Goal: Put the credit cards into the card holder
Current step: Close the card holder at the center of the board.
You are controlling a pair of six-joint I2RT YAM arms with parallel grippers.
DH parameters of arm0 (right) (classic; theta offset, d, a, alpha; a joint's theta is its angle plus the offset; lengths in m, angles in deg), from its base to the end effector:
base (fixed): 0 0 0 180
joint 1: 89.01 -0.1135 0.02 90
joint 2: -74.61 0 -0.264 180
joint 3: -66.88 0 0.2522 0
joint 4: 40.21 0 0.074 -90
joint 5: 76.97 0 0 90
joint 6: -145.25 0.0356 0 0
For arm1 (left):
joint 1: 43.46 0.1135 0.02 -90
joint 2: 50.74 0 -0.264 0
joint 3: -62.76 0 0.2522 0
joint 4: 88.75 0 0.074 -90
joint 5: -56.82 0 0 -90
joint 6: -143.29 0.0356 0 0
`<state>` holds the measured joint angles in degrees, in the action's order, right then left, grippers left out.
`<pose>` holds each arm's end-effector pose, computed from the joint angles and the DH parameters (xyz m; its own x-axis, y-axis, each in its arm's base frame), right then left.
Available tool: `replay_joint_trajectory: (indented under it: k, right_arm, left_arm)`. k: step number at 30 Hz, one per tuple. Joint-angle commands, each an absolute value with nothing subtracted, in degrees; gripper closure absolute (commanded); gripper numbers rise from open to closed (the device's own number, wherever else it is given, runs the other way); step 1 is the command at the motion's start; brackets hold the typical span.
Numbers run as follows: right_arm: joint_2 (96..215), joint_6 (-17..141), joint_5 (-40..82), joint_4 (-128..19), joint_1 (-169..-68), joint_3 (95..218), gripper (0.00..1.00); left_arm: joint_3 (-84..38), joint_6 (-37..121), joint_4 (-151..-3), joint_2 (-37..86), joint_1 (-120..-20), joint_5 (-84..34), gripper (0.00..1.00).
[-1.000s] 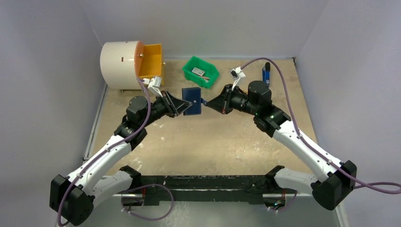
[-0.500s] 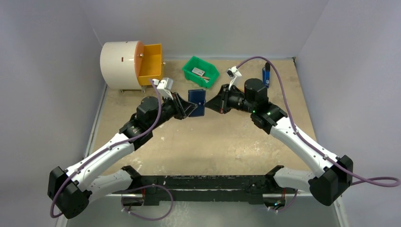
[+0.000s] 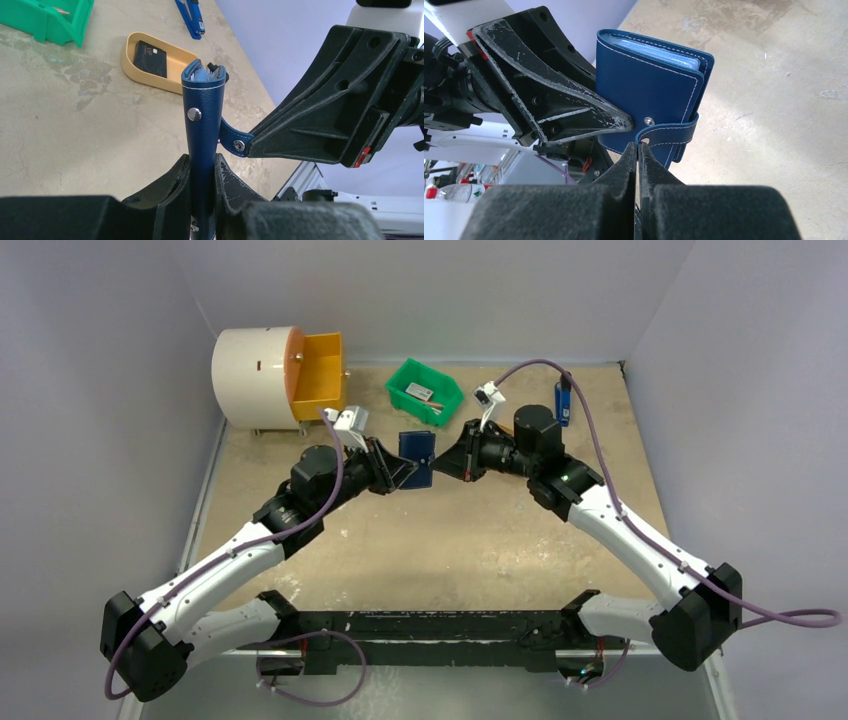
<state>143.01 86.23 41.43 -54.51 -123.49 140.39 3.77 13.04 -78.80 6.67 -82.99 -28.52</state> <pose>0.2196 0.1713 0.3646 -0.5684 0.1589 -0.8072 -0.6910 0.4403 0.5733 0.1819 -0.1539 0.3269 -0.5356 -0.3929 -0.7475 0.4590 0.6075 -0.6483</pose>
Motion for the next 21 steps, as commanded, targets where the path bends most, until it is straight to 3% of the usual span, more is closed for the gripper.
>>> replay_joint_trajectory:
  k: [1, 21]
  right_arm:
    - [143.91, 85.66, 45.47, -51.09, -123.74, 141.41, 1.00]
    - [146.35, 87.41, 44.53, -49.79, -123.79, 142.14, 1.00]
  left_arm:
    - [1.20, 14.87, -80.39, 5.51, -83.27, -29.12, 1.00]
    - [1.31, 15.71, -80.02, 5.16, -83.92, -27.78, 1.00]
